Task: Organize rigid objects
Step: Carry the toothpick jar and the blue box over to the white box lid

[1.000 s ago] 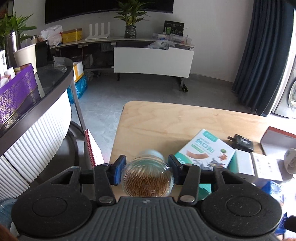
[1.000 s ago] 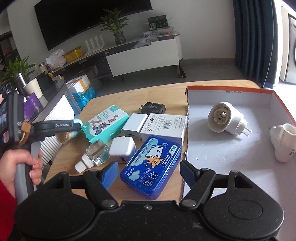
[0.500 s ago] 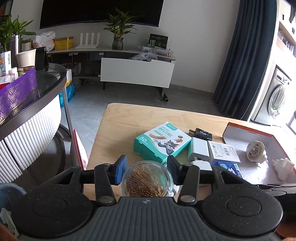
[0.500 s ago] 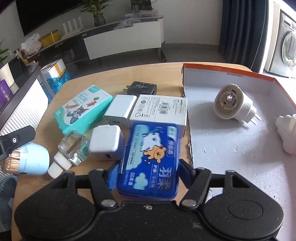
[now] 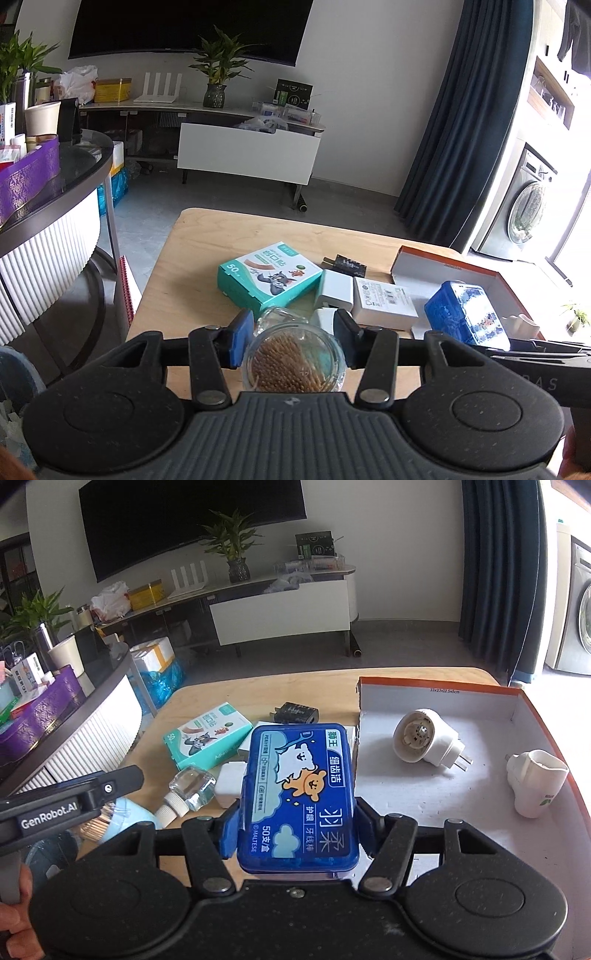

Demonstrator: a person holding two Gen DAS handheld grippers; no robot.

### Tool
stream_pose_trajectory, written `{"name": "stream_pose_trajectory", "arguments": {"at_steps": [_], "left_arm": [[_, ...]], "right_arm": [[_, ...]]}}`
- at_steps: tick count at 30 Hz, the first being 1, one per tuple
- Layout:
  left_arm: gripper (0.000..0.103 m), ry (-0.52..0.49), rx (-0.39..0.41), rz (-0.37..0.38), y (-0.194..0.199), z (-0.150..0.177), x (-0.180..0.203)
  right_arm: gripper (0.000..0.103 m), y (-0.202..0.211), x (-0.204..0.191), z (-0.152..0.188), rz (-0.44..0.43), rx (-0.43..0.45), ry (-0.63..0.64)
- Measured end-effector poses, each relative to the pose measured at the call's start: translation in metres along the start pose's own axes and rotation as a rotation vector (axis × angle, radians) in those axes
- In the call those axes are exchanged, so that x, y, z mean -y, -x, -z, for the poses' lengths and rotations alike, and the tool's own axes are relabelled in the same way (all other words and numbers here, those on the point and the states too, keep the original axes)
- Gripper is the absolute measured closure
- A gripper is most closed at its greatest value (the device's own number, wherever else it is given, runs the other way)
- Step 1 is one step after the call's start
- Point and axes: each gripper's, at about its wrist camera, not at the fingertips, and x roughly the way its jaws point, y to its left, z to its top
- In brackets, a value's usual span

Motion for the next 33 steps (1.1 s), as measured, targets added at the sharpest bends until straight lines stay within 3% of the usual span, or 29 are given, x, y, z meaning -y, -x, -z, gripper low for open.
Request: {"name": "stream_pose_trajectory", "arguments": {"at_steps": [11,33], "left_arm": [[0.055,-0.033,0.021,0.025,0.013,-0.002,0.032],[0.055,-0.105,0.008,0.11,0.005,-0.003,0.093]], "right_arm": [[0.03,0.041,0.018,-0.001,0.0,0.075,0.022],[0.03,0.073,0.073,0.007,0.053,0.109,-0.055]]}}
